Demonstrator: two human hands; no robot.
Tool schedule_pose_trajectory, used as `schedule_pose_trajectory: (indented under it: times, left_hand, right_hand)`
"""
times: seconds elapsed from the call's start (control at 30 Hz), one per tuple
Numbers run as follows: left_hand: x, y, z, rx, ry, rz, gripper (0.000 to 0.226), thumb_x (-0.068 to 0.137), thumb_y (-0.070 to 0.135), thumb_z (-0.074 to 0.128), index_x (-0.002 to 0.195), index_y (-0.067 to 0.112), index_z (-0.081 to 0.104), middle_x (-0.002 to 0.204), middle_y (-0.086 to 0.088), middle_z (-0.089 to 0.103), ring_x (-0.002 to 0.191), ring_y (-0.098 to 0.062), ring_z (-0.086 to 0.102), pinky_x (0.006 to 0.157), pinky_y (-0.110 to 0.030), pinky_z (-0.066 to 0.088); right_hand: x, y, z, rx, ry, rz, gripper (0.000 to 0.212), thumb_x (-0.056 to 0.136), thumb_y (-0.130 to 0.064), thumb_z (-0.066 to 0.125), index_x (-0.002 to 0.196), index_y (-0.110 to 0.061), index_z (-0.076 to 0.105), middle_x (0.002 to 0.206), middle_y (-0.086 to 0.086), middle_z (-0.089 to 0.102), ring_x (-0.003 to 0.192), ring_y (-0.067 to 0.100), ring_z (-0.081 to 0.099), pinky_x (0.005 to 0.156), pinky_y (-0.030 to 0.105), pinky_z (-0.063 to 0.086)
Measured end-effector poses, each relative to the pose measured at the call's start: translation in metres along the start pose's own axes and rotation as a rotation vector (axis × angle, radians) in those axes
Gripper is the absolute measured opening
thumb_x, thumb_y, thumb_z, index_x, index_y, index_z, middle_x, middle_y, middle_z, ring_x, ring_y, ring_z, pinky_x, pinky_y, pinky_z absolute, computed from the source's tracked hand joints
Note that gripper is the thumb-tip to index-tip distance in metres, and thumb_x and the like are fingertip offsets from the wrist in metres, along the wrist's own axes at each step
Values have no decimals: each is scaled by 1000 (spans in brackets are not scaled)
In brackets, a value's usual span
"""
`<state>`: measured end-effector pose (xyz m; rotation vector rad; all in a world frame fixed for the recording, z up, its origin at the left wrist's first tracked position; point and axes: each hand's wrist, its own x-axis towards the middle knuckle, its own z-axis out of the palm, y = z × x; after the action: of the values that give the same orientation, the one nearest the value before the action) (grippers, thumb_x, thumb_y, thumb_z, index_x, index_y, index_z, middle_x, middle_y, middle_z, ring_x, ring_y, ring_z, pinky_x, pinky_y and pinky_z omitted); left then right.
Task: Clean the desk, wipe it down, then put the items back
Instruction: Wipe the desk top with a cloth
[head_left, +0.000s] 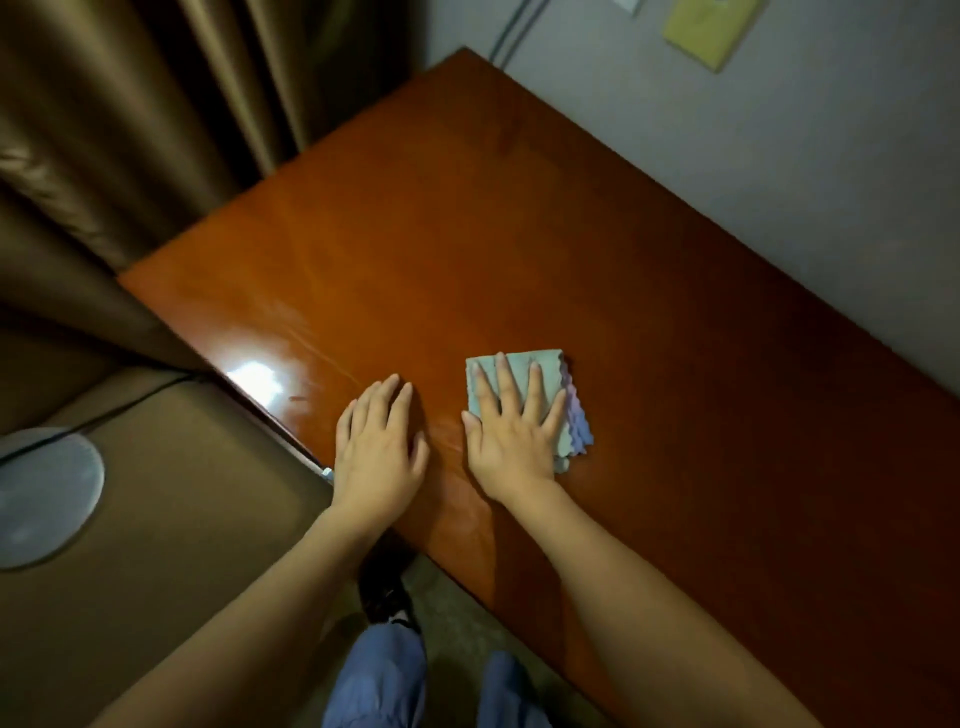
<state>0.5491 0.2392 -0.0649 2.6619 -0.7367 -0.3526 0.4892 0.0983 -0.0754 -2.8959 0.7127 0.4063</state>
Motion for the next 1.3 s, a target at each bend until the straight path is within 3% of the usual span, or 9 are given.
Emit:
schedule_pose_trajectory:
  times: [0.13,0.3,0.47,0.6,0.8,0.9,1.0,1.17,1.3]
  left_hand:
    - [29,-47,-27,-49,25,-71,57,94,30,47,146,11,30,153,-8,26,143,-25,19,116,-39,12]
    - [59,-94,-51,-98,84,-142,56,92,26,52,142,6,38,149,-13,34,140,-30,27,114,-44,19]
    - [79,-137,-75,-133,148,-201,53,91,24,54,139,4,42,145,-15,39,137,-30,31,113,-44,22]
    - [86,-174,-88,-131,192,-251,50,91,25,51,137,5,45,143,-13,43,137,-29,33,114,-43,20]
    - [87,-209,-99,-164,289,-339,51,86,27,42,129,1,53,136,-16,51,131,-32,42,109,-45,29]
    - [81,-218,-99,-213,281,-381,53,90,21,54,139,5,42,147,-12,38,140,-27,26,115,-42,17]
    - [76,-218,-98,-198,270,-393,55,92,22,52,143,7,36,150,-9,32,143,-23,20,117,-39,12]
    - [71,-208,-97,-184,264,-406,53,93,23,51,142,8,38,150,-8,33,142,-22,20,116,-37,12]
    - [59,-192,-93,-173,268,-397,54,90,20,54,140,6,40,146,-11,38,140,-25,25,115,-40,17]
  right_hand:
    - [41,-55,-12,-20,-18,-47,56,87,-53,-9,136,-34,-30,158,-1,-18,143,34,-21,109,63,-14]
    - [86,-118,-26,-34,-17,-124,56,91,-51,0,135,-35,-30,158,-1,-18,143,33,-19,110,63,-11]
    - [130,-182,-36,-48,-1,-201,59,99,-48,13,147,-32,-17,158,-1,-17,144,32,-17,111,63,-7]
    - [160,-230,-39,-62,14,-275,57,100,-46,15,149,-33,-11,159,-3,-15,145,31,-15,112,61,-9]
    - [194,-290,-40,-57,31,-385,54,101,-43,21,150,-36,0,160,-6,-6,146,31,-8,111,59,-10]
    - [199,-303,-37,-69,49,-427,53,101,-43,20,151,-36,3,160,-6,-3,146,30,-8,112,59,-9]
    - [194,-299,-35,-95,53,-473,53,101,-44,18,150,-36,1,160,-6,-3,146,30,-8,113,59,-7]
    - [175,-281,-34,-89,32,-512,53,100,-45,13,150,-37,-1,160,-6,-5,146,28,-8,114,59,-7]
    - [151,-246,-27,-51,67,-490,62,91,-50,0,150,-36,9,160,-5,5,147,27,-3,111,56,-11]
